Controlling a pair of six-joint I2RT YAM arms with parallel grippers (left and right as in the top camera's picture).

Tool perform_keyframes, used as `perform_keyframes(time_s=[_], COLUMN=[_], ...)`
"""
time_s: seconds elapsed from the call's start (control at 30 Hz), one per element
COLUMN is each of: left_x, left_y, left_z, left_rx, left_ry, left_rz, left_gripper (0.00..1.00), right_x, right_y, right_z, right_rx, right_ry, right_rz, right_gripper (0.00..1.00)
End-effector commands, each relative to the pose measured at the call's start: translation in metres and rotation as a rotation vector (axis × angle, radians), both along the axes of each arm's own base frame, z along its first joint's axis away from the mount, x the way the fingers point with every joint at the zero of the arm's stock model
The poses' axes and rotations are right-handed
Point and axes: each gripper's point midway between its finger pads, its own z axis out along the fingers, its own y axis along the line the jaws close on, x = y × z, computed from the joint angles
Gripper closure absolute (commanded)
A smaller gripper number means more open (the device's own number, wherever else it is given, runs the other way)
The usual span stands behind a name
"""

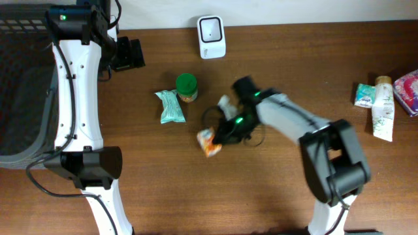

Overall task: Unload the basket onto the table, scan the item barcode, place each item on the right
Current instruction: 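Lift the orange tissue pack and move it toward the scanner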

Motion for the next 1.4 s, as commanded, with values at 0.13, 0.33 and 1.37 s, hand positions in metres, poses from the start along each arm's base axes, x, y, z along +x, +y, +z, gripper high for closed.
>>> perform_keyframes(time_s=[0.13, 0.33, 1.37], left_x=[-0.002, -0.002, -0.002], left_y=[-0.001, -0.001, -0.001], left_z=[0.009, 0.009, 0.009], left_rx=[0.009, 0.009, 0.009], left_ry=[-0.022, -0.022, -0.022], left_rz=[-0.014, -0.014, -0.014], left_gripper=[0.01, 0.01, 0.01], right_x=[0.052, 0.073, 0.086], right_y=[-0.062, -0.094, -0.074], right_z=[0.089, 0.118, 0.127], right_rx=[0.586, 0.746, 0.75], right_ry=[-0.099, -0.175, -0.144], right_rz=[-0.137, -0.194, -0.154], right_gripper=[0.96, 0.96, 0.96])
